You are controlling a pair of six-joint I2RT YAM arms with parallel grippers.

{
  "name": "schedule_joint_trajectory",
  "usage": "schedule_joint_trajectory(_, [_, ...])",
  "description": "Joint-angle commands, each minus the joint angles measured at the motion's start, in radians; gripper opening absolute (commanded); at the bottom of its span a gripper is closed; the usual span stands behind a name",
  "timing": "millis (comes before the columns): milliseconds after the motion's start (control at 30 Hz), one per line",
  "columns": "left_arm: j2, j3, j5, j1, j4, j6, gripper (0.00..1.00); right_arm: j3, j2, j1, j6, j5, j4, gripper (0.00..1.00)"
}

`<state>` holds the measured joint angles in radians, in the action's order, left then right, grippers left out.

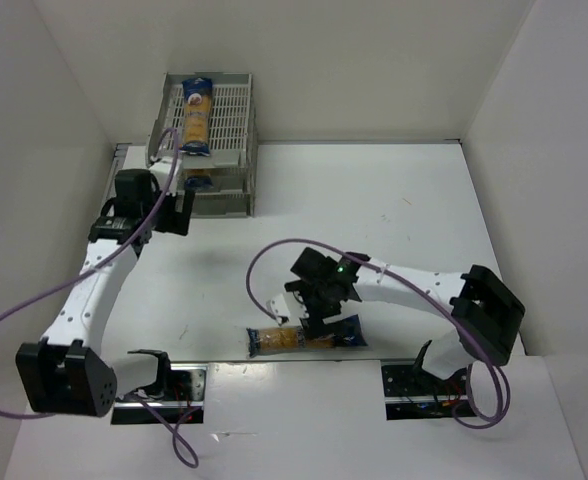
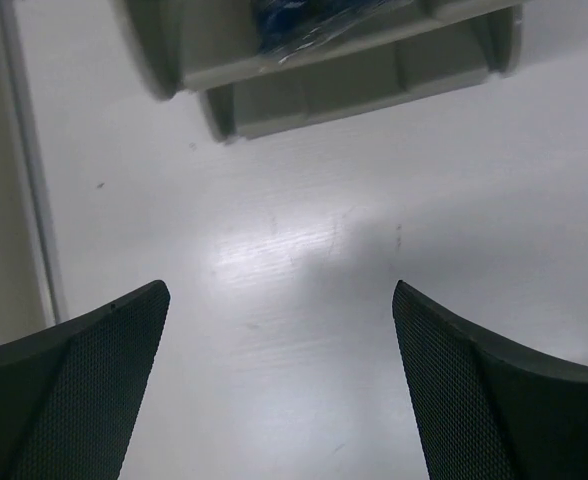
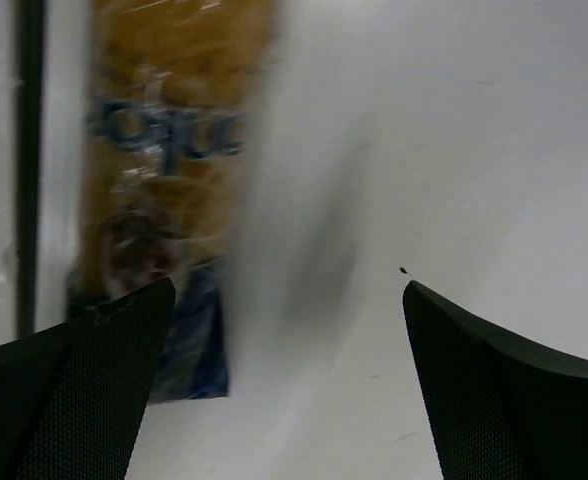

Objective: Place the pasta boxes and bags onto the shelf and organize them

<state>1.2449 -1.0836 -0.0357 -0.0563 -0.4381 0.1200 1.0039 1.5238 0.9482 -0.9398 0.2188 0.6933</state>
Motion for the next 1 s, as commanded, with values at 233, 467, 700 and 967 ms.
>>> schedule_joint_trajectory(233, [-0.22,0.108,0.042,0.188,-0.085,-0.04,0.99,-0.105,-0.165,0.173,0.013,0.008,0.104,1.0])
schedule_joint_trajectory(467, [-0.289,0.139,0.074,0.233,-0.064,-0.068,0.99,-0.079,0.051,0.184,0.165,0.028,-0.098,1.0])
schedule_joint_trajectory(700, [-0.289,0.168,0.125,0.233,-0.053,-0.098,0.99,0.01,0.287,0.184,0.312,-0.022,-0.201,0.81])
schedule_joint_trajectory(967, [-0.318,0.188,0.091,0.233,-0.024,-0.108,0.99,0.259,0.377,0.184,0.484,0.054,-0.222,0.0])
